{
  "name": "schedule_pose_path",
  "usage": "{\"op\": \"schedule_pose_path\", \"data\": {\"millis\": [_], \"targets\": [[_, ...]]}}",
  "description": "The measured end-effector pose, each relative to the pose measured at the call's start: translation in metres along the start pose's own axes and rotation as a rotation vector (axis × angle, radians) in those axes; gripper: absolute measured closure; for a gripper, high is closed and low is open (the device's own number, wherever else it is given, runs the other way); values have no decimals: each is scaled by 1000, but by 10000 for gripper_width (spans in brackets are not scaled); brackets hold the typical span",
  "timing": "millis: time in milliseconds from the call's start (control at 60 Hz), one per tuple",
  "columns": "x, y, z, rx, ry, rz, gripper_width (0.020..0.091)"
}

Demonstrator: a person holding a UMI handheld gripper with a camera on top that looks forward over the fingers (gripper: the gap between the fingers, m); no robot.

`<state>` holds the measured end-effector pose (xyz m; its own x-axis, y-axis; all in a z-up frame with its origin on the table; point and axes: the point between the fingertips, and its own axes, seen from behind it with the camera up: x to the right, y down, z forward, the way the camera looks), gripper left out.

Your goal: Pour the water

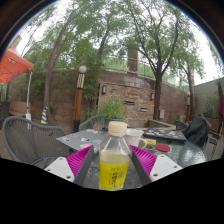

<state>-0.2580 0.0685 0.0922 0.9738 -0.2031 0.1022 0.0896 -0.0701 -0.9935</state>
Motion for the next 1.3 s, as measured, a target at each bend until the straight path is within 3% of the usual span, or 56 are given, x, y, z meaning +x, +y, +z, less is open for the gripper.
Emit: {"op": "schedule_pose_path", "data": {"millis": [67, 117, 200, 417, 583, 700, 867, 1000, 1300], "targets": [[-5, 11, 18, -26, -33, 36, 389], [-4, 18, 19, -59, -42, 59, 600], [-2, 17, 19, -47, -48, 84, 616], [-27, 13, 15, -23, -118, -91, 740], [-71, -58, 46, 1, -256, 116, 739], [-82, -100, 93, -76, -389, 580, 738], [-68, -111, 151, -202, -493, 1320, 740], [-39, -98, 178, -311, -471, 1790, 741], [-6, -88, 184, -310, -488, 2226, 739]]}}
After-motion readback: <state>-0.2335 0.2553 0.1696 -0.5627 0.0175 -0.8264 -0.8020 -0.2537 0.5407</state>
